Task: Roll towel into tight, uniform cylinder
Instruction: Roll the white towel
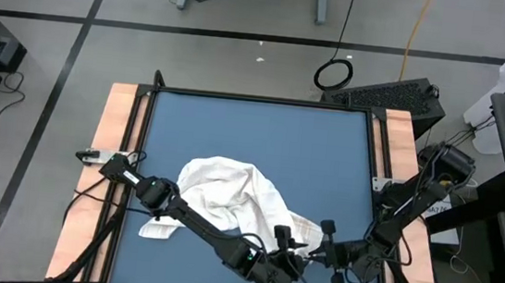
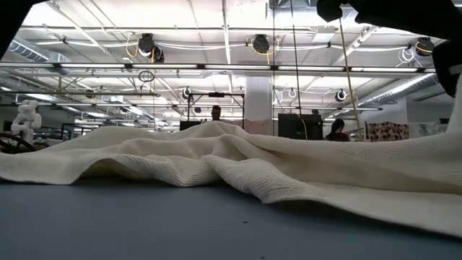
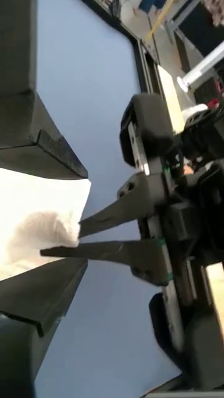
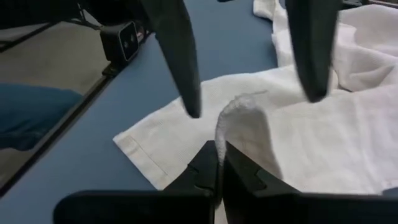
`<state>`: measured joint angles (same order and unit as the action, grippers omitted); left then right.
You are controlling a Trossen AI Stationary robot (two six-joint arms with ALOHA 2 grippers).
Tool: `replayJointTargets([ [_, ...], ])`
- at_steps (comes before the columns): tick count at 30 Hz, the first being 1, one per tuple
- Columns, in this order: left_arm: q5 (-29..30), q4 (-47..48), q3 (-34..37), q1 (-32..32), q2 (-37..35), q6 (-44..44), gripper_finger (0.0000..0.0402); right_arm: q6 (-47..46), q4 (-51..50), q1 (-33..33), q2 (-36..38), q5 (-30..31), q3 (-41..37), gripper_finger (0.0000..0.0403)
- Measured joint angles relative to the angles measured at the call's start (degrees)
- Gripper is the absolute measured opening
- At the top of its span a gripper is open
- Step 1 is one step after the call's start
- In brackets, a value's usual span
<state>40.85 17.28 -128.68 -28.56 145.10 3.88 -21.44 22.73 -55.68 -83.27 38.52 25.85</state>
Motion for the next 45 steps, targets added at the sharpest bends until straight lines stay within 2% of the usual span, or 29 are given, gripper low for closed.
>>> replayJointTargets([
  [6,-4.0,0.5,0.0,0.5,0.0,-1.4,0.0192,0.2,0.7,0.0,-0.4,-0.1,0.0,0.0004],
  [24,-6.4,3.1,0.7,0.9,-0.1,-1.3,0.0015,0.2,0.8,0.0,-0.4,-1.4,0.0,0.0004],
  [30,-6.5,3.6,0.7,0.9,-0.1,-1.4,0.0012,0.3,0.6,0.0,-0.4,-1.3,0.0,0.002],
  [37,-6.3,5.0,0.7,0.5,-0.1,-3.2,0.001,-0.5,-1.2,0.0,-0.3,0.6,0.0,0.0099],
  [40,-4.3,8.0,0.1,0.0,-0.5,-4.5,0.0009,-0.7,-1.1,0.0,-0.3,0.8,0.0,0.0131],
  [45,-2.0,13.0,0.0,0.1,-3.8,-4.4,0.0008,-2.6,-1.0,-1.2,0.6,0.7,0.0,0.0155],
])
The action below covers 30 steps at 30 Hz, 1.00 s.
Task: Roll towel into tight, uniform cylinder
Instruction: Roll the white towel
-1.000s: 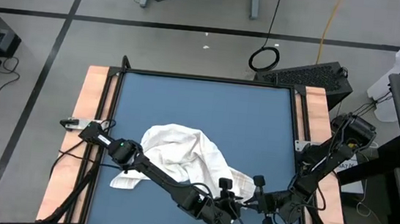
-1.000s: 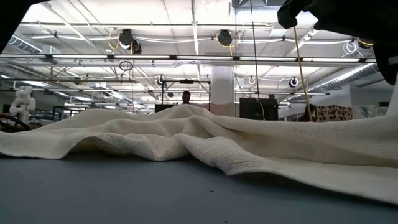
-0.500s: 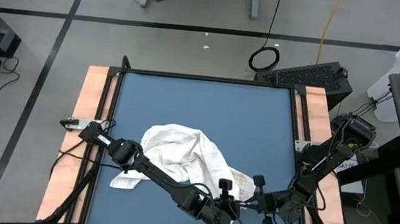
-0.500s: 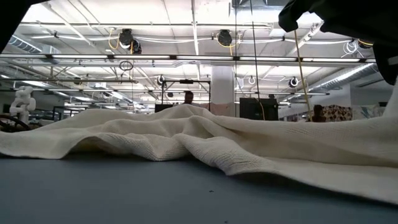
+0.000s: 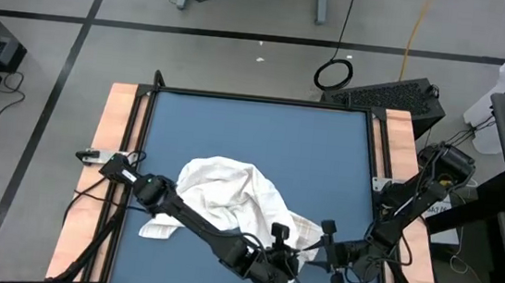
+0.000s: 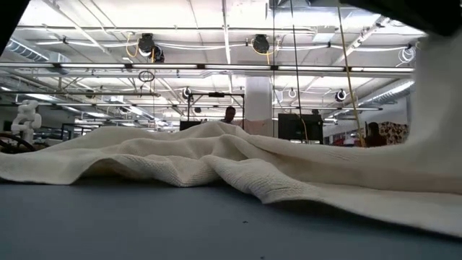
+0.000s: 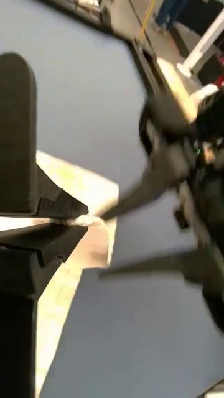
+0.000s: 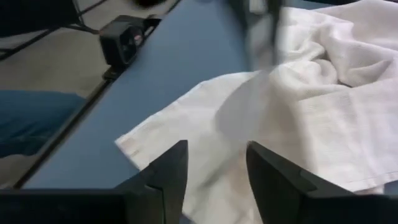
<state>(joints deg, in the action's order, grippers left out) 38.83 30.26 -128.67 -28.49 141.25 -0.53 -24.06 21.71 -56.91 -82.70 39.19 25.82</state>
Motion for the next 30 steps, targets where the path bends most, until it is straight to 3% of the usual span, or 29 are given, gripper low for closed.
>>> replayJointTargets([
  [5,-0.3,2.8,-0.1,0.3,-3.4,-1.6,0.0007,-1.4,0.9,-5.3,0.6,0.5,0.0,0.0155],
  [12,-1.7,6.6,-0.1,1.1,-4.9,-1.4,0.0007,-1.4,3.9,-13.9,-3.0,9.1,0.0,0.0138],
  [22,-3.3,7.6,0.6,2.2,-4.7,1.5,0.0006,-4.9,7.3,-9.8,-12.1,11.5,0.0,0.0099],
  [30,-2.8,11.2,0.6,2.2,-4.7,1.7,0.0006,-8.4,-4.4,-10.0,-6.3,16.0,0.0,0.0084],
])
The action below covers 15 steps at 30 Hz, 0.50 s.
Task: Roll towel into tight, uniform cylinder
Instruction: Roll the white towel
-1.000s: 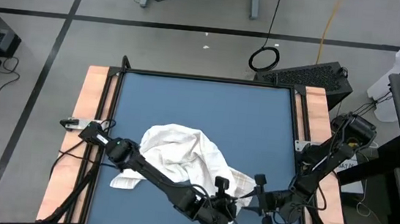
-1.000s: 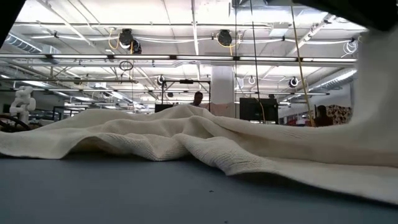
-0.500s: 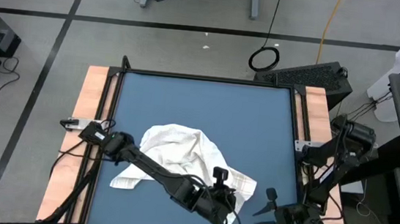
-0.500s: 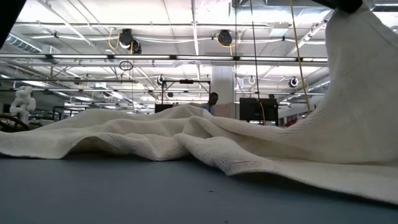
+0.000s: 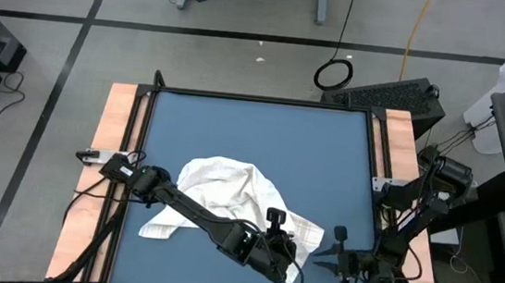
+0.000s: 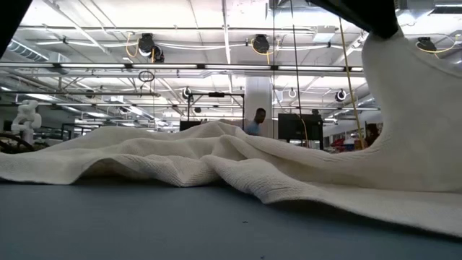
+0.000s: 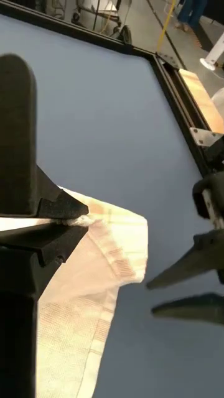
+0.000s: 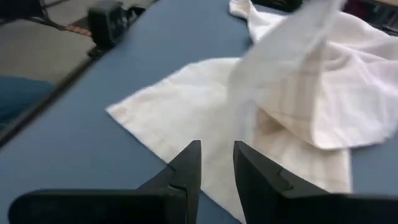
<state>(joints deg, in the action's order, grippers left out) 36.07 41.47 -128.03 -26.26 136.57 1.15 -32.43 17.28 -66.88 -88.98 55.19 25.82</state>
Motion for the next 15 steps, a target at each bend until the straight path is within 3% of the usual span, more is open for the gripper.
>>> replayJointTargets([
  [7,0.0,0.1,0.0,0.0,0.0,-2.4,0.0006,-10.2,-15.5,2.8,0.6,-2.1,0.0,0.009],
  [15,0.2,0.0,0.0,1.3,0.0,-4.7,0.0006,-10.3,-17.2,4.4,0.6,-2.6,0.0,0.0138],
])
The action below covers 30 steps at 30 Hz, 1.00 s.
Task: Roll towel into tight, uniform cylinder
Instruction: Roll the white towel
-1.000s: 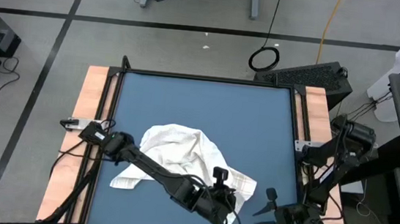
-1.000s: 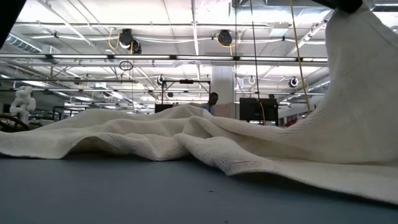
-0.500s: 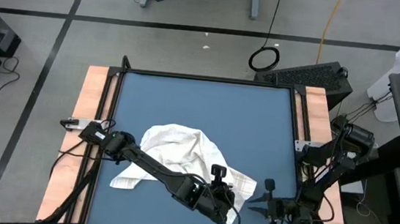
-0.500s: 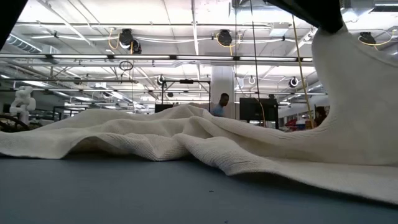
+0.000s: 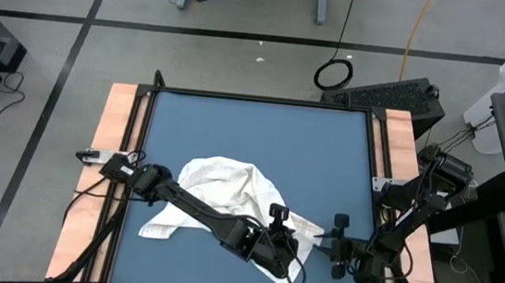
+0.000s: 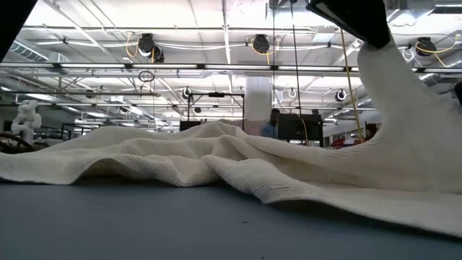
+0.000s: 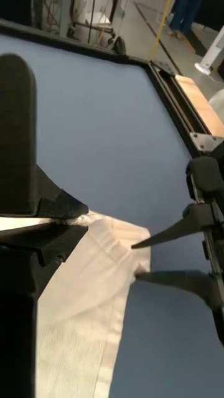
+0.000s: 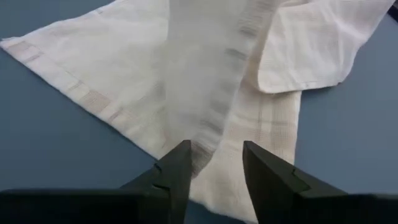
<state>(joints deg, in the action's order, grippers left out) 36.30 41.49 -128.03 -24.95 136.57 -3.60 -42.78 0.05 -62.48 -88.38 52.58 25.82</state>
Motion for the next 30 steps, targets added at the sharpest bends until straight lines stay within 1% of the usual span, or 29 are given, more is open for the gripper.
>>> replayJointTargets([
  [4,0.1,-0.2,0.0,0.1,0.0,-1.1,0.0006,0.3,0.2,1.4,0.0,0.0,0.0,0.0152],
  [8,0.9,-0.5,-0.9,0.1,-0.4,-1.3,0.0006,0.6,0.5,3.1,0.0,-0.1,0.0,0.0143],
  [11,2.2,-0.2,-1.7,-0.3,-1.2,-1.7,0.0006,2.6,1.5,4.1,0.0,-0.1,0.0,0.0113],
  [16,2.4,0.0,-2.9,-0.9,-1.6,-2.1,0.0006,5.5,2.9,5.0,0.0,-0.3,0.0,0.0029],
  [18,2.8,-0.1,-2.9,-1.1,-1.6,-2.8,0.0006,7.1,3.5,5.1,0.0,-0.1,0.0,0.0008],
  [22,2.3,-0.2,-2.9,-1.3,-1.6,-1.3,0.0006,10.2,6.2,6.1,0.0,1.4,0.0,0.0013],
  [25,-0.5,0.0,-2.9,-1.9,-1.6,1.6,0.0006,13.8,7.2,7.2,0.0,1.1,0.0,0.0008],
  [27,-2.2,0.2,-2.9,-2.5,-1.6,3.1,0.0006,15.4,7.5,7.8,0.0,-0.6,0.0,0.0003],
  [30,-2.8,0.0,-2.9,-3.4,-1.4,4.0,0.0006,16.1,7.5,8.2,0.0,-4.2,0.0,0.0006],
])
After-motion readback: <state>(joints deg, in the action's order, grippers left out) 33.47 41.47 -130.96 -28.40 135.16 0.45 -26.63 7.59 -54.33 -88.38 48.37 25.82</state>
